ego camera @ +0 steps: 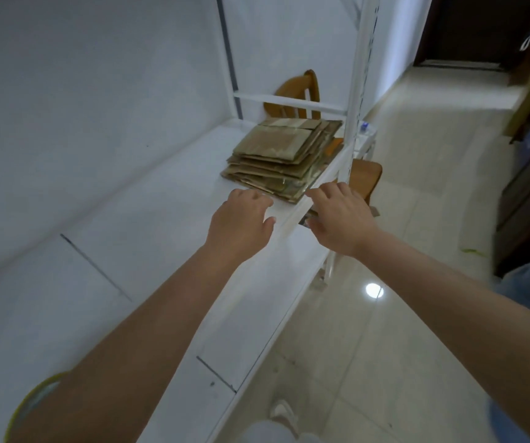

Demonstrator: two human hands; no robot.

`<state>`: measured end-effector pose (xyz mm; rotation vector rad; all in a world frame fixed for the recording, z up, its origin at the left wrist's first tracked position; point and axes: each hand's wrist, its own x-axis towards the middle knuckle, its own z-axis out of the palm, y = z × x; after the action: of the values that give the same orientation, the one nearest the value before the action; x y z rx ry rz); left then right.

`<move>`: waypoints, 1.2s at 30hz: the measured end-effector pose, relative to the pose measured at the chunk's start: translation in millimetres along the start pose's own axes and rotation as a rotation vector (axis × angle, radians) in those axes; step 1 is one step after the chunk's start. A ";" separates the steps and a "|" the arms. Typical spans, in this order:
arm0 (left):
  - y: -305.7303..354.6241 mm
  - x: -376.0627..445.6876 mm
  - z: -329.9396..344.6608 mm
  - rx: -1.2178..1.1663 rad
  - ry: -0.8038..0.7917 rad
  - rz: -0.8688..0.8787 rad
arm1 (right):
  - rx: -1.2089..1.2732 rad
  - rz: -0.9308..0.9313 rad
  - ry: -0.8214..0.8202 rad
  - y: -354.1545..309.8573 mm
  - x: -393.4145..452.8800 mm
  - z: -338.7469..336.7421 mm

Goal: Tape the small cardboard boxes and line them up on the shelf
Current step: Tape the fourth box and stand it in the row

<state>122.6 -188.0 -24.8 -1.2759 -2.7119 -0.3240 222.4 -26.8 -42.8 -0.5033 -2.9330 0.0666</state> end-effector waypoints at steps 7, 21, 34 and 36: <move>-23.7 80.5 16.7 -0.005 -0.052 -0.024 | 0.022 0.038 -0.008 33.1 86.5 16.6; -19.6 205.0 39.8 0.025 0.016 -0.328 | 0.089 -0.141 0.023 102.2 254.2 23.2; 1.7 241.3 88.9 0.054 -0.060 -0.775 | 0.115 -0.153 -0.169 139.6 358.4 53.0; 1.0 236.8 98.5 0.040 -0.086 -0.815 | 0.161 -0.128 -0.222 142.2 363.9 61.8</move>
<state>-29.3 13.3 -71.6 -0.1104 -3.1541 -0.2810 -79.8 228.0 -57.7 -0.3002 -3.1310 0.3618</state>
